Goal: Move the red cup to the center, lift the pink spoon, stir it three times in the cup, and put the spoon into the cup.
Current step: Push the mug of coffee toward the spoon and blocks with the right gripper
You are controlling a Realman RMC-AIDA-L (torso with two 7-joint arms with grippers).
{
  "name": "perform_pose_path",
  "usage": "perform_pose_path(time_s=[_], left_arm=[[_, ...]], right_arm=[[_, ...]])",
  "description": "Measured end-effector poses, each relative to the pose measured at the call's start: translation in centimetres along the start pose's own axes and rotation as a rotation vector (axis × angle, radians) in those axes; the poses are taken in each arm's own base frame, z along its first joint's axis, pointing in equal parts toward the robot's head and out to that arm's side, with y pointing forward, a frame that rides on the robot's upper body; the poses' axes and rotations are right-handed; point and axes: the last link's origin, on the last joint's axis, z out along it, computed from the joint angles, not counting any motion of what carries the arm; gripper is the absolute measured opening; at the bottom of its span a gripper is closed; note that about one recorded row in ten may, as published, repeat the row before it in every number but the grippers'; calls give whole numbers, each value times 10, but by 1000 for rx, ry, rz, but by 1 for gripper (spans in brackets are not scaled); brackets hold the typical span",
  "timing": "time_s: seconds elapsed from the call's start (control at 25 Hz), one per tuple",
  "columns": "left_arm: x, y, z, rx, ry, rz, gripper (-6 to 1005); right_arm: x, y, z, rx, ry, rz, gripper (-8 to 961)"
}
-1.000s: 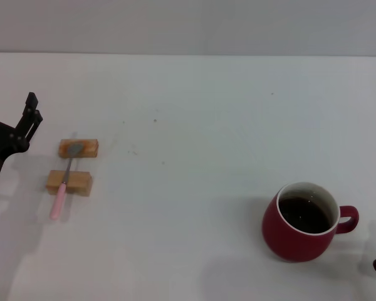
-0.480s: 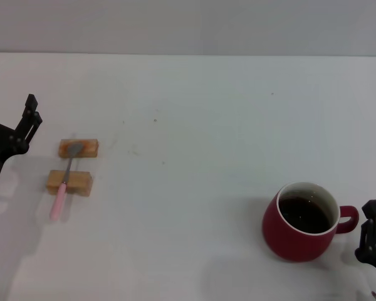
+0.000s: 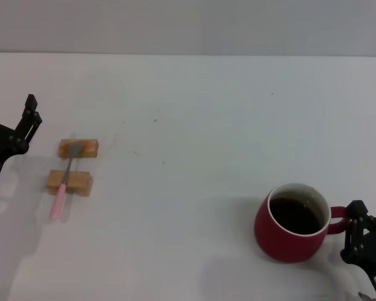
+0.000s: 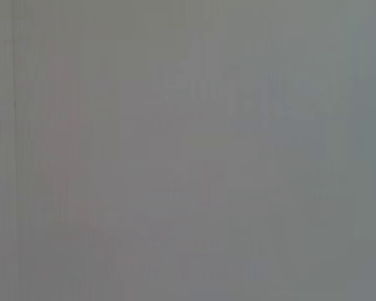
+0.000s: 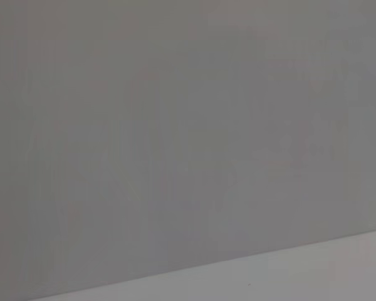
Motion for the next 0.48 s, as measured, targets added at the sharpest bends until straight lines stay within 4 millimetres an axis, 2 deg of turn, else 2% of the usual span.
perform_pose_path(time_s=[0.48], left_arm=[[0,0,1,-1,2,0,841]], right_arm=[[0,1,3,-11,0,1,-1]])
